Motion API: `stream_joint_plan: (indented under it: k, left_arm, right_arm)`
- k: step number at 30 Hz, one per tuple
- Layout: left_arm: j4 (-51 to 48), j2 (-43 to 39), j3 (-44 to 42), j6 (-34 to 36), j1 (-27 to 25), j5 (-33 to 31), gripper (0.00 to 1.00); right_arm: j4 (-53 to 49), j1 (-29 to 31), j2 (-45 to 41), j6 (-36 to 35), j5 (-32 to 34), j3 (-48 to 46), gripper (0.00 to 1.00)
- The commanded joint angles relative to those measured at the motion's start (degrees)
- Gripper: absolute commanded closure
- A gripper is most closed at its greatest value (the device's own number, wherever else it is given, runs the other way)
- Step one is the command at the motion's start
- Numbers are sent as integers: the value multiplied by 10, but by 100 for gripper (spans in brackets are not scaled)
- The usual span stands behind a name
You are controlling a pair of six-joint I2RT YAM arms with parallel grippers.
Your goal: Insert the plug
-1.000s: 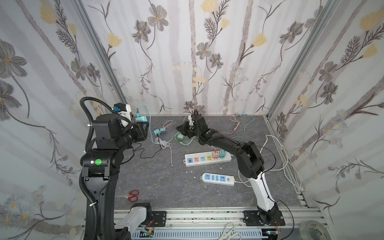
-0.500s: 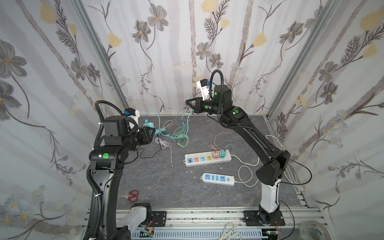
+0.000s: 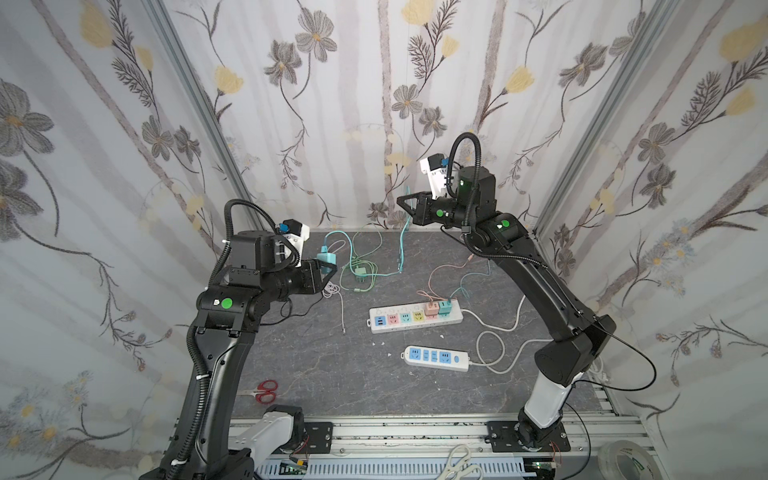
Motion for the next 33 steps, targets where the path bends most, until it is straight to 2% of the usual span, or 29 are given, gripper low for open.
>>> stream_joint_plan:
  k: [1,7,13,19,21,24,27,28,29,31,32,33]
  left_arm:
    - [32,15,-2,-5,-28,6,100]
    - [43,61,10,-5,-83,-29,100]
    - [62,125,16,-29,-101,-44,100]
    - [85,208,78,-42,-101,-68,100]
    - [83,240,116,-42,-101,-113,100]
    - [79,285,152,-45,-102,-175,100]
    - [84,320,142,-62,-102,-187,100]
    - [86,328,134,-65,-103,-184,100]
    - [85,336,126,-65,-105,-184,100]
    - [74,348,114,-61,-112,-195,100]
    - [69,353,108,-59,-114,-200,100]
    - [66,355,101,-56,-116,-203,100]
  right_arm:
    - [34,-15,-28,-11,5,-31,100]
    - [54,-61,-46,-10,-4,-80,100]
    - [101,-109,5,5,-30,-77,100]
    - [57,-144,103,8,-44,40,100]
    - [42,-149,131,-4,-57,76,100]
    - [21,-153,164,-18,-68,97,100]
    - [-17,-153,191,-37,-53,95,100]
    - [-35,-153,198,-43,-41,94,90]
    - [-57,-153,203,-49,-24,91,68]
    - [-100,-154,199,-61,14,80,34]
    - [-111,-155,189,-63,37,66,4]
    - [-115,-156,172,-67,64,41,1]
